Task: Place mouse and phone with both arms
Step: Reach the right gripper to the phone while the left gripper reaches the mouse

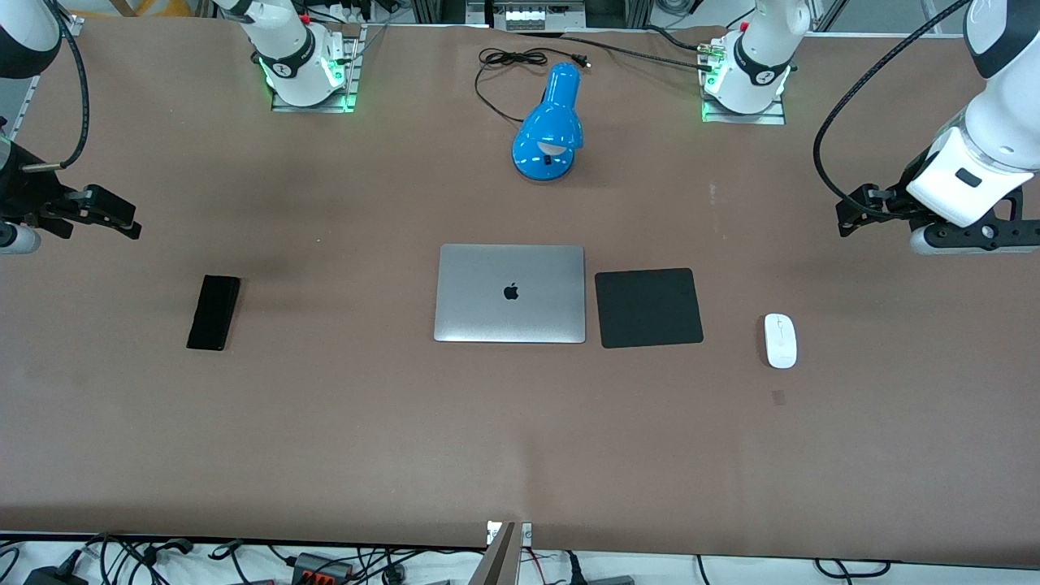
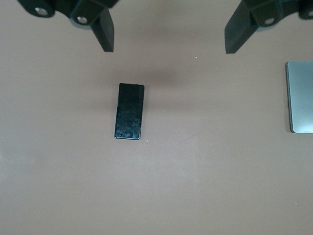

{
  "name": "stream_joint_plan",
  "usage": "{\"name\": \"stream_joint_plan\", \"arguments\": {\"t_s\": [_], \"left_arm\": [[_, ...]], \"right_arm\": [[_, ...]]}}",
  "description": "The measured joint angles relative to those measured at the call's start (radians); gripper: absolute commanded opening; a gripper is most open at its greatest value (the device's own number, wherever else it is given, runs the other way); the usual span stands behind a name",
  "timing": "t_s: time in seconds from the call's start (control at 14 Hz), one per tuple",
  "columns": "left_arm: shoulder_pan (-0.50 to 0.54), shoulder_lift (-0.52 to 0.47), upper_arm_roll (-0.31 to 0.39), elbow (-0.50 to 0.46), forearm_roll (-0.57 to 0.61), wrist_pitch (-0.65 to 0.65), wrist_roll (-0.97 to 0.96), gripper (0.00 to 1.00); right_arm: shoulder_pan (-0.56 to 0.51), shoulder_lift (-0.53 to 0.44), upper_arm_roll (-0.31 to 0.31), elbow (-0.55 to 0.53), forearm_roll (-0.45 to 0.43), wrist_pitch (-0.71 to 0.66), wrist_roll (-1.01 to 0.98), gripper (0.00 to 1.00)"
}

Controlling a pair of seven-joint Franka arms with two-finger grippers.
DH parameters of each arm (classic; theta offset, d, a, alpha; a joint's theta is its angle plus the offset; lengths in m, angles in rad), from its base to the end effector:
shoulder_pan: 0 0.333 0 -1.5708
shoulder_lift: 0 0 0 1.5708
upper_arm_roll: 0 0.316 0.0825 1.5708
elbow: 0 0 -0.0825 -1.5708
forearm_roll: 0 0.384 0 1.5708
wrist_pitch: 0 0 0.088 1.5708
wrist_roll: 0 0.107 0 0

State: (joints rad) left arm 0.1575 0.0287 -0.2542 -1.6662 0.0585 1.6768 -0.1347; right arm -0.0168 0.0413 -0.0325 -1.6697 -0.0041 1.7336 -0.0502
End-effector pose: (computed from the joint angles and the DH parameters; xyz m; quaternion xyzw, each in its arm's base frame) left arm 0.5667 -0.0475 0.5729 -0.9995 -0.0157 0.0056 0.0263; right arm 0.5769 -0.0285 0.5684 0.9999 0.0008 0.0112 0.0033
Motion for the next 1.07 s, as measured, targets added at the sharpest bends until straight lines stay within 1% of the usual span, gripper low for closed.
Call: {"name": "stream_joint_plan", "arguments": {"t_s": [0.57,0.71,0.93,1.07], "left_arm": [[0.000,0.000,0.000,0.000,0.000,0.000,0.000,1.00],[0.000,0.000,0.000,0.000,0.000,0.000,0.000,1.00],[0.000,0.014,0.000,0.000,0.000,0.000,0.000,1.00],[0.000,0.070,0.000,0.015,0.000,0.010,0.000,1.00]], "right_arm": [[0.000,0.012,0.001,-0.006,0.000,-0.004,0.000,1.00],[-0.004,0.047,0.001,-0.012,0.000,-0.003,0.000,1.00],[-0.025,0.134,-0.003,-0.020,-0.004,0.027,0.000,1.00],[-0.044,0.199,-0.004,-0.024,-0.012,0.068,0.000,1.00]]}}
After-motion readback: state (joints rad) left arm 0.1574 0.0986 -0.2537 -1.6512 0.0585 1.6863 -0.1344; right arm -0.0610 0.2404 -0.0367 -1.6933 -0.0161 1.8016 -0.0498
